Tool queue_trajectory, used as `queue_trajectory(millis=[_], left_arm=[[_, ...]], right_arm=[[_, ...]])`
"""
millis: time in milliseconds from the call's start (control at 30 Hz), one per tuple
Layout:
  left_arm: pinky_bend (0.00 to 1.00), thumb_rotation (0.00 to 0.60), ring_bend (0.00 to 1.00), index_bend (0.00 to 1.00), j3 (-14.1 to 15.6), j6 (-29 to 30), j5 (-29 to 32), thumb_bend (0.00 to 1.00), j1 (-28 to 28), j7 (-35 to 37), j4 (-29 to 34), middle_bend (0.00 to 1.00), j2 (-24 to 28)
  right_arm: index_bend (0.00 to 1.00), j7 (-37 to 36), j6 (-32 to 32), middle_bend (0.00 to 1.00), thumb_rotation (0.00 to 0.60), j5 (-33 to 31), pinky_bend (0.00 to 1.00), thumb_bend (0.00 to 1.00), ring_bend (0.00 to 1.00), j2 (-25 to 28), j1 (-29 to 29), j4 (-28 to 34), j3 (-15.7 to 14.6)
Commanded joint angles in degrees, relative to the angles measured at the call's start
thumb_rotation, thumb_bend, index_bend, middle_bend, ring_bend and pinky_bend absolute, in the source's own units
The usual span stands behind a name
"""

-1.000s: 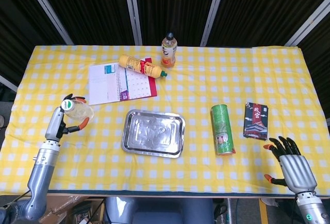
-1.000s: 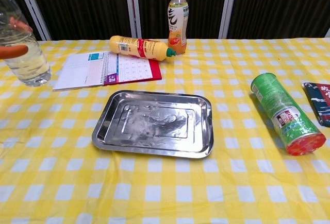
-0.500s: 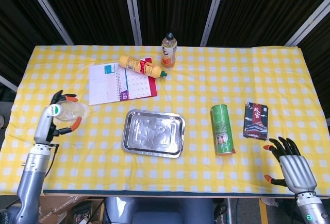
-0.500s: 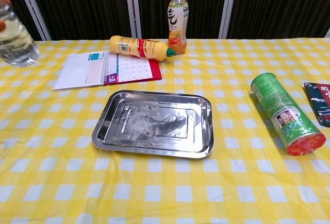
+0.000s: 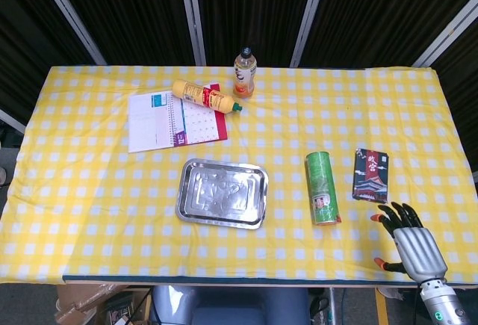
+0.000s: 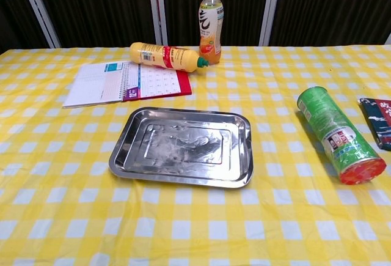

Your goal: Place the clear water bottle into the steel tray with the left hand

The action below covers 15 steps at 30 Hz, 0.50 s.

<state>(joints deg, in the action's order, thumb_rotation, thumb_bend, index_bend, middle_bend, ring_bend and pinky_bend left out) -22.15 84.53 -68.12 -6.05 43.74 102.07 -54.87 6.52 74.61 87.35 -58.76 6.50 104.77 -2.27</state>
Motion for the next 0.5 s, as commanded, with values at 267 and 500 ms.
queue_trajectory(millis=[267, 500], left_arm=[[0.0, 0.6, 0.0, 0.54, 2.22, -8.97, -1.48, 0.49, -8.12, 2.06, -7.55, 0.21, -15.23], [0.0, 0.6, 0.0, 0.54, 4.97, -13.59, -4.74, 0.5, -16.82, -6.43, -6.21, 0.21, -30.85]], right_arm=[[0.27, -2.04, 0.29, 0.15, 0.6, 0.13, 0.02, 0.16, 0.04, 0.77, 0.02, -0.49, 0.04], [0.27, -2.39, 1.26, 0.15, 0.6, 0.76, 0.02, 0.16, 0.04, 1.23, -0.28, -0.35, 0.01]])
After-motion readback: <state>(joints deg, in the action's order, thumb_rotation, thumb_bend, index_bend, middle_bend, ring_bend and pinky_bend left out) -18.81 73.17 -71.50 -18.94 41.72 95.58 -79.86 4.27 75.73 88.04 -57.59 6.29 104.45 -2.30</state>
